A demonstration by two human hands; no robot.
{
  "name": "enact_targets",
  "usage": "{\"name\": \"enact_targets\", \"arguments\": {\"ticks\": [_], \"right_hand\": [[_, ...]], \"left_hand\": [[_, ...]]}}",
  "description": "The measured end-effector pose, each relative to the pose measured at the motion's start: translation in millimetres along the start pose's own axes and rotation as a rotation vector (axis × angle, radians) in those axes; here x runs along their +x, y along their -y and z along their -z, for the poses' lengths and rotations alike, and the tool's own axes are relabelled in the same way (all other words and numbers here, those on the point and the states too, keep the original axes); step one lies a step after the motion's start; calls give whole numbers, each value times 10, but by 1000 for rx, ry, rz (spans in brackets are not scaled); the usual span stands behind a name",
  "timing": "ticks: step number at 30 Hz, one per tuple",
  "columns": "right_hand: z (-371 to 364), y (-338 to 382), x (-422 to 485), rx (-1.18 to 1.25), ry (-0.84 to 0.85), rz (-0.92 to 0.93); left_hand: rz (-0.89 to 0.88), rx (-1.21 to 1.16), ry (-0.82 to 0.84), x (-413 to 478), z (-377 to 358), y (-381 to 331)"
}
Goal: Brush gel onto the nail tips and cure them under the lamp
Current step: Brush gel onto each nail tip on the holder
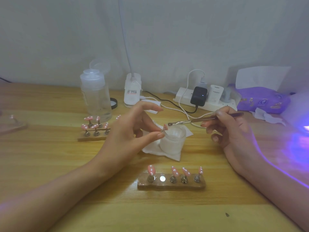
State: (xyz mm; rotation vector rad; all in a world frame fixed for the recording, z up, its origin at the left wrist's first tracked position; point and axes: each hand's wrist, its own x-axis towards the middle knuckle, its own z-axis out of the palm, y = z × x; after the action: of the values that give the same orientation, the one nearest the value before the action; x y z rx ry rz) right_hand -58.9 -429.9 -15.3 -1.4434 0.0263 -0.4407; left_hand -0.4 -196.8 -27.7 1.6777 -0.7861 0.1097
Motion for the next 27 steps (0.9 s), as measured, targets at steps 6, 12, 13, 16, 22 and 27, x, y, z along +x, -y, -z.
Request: {"name": "enact_targets", "arguments": {"ticks": [6, 12, 13, 16, 22, 27], "right_hand": [[11, -27, 6, -48, -4, -21], [-8, -12, -6, -66, 46, 4], [-2, -21, 0, -81, 44, -5], [10, -17, 5, -51, 11, -7], [-4, -19, 0, -82, 39, 3], [-9, 14, -5, -17, 23, 11]], "left_hand": [[5, -9, -3, 1, -7, 23], [2, -16, 7, 1, 0, 16], [0, -21, 6, 1, 1, 13], [-2, -24, 4, -1, -3, 1], [-14, 7, 2, -2, 0, -2], [-44, 50, -7, 3, -9, -11]]}}
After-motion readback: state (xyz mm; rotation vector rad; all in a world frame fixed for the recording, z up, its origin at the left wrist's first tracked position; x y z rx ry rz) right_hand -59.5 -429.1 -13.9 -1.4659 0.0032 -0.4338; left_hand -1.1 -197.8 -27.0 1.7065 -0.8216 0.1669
